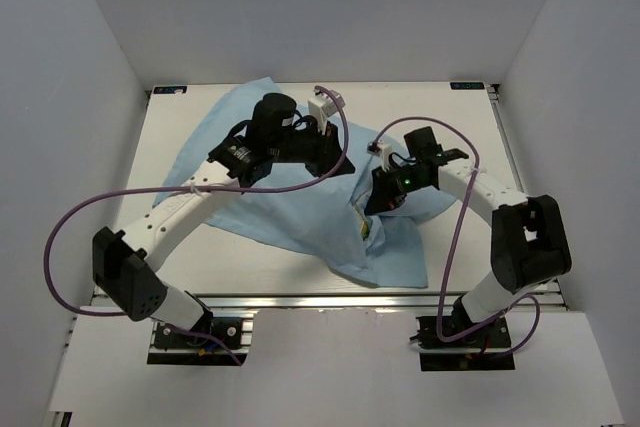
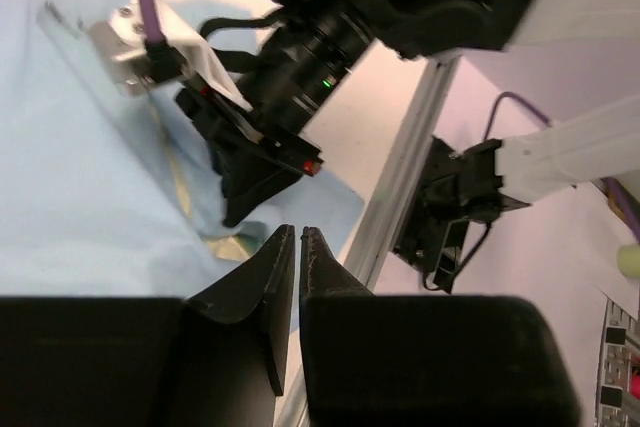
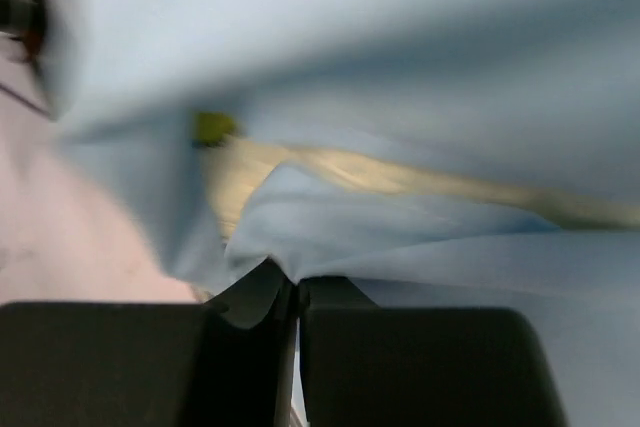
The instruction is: Put the pillow into the pillowcase
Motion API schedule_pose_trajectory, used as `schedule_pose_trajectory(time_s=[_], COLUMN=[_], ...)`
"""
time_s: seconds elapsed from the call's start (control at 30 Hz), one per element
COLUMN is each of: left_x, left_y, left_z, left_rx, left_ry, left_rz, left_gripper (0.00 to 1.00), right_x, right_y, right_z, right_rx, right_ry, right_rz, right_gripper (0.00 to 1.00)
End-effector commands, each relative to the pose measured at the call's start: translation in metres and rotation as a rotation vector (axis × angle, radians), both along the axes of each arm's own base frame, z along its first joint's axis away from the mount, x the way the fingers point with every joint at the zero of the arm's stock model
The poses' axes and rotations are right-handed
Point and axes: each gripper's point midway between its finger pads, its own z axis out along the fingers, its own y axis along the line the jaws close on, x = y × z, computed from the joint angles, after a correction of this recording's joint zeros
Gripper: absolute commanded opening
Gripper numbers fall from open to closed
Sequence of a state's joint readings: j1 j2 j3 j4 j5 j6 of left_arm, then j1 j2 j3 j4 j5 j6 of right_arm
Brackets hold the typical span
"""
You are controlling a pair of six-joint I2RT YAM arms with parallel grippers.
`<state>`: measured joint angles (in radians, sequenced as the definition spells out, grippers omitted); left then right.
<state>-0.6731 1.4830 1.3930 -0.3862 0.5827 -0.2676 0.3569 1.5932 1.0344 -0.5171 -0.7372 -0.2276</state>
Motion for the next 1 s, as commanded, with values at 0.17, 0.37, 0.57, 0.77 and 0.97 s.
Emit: schedule_pose_trajectory(time_s=[0.17, 0.37, 0.57, 0.77, 0.97], left_x=[-0.022, -0.025, -0.036, -0.058, -0.076], left_y=[0.003, 0.000, 0.004, 0.007, -0.004], left_z=[0.010, 0.018, -0.012, -0.048, -0.075], left_rx=[-0.013, -0.060, -0.036, 0.017, 0.132], left_ry=[0.034, 0.039, 0.106, 0.169, 0.158], left_rz=[-0.065, -0.073, -0.091, -0.100, -0.091], left_gripper=[0.19, 0.19, 0.31, 0.55, 0.58], right_x=[-0.002, 0.053, 0.052, 0.025, 0.033], right_y=[0.036, 0.029, 0.014, -0.027, -0.069], right_z=[0.152, 0.129, 0.055, 0.067, 0.109], right_rx=[0.441, 0.408, 0.137, 0.111, 0.038], right_ry=[-0.044, -0.084, -0.043, -0.160, -0.492], right_rz=[0.142, -0.135, -0.088, -0.020, -0.088], right_gripper=[0.00, 0.00, 0.09, 0.62, 0.89])
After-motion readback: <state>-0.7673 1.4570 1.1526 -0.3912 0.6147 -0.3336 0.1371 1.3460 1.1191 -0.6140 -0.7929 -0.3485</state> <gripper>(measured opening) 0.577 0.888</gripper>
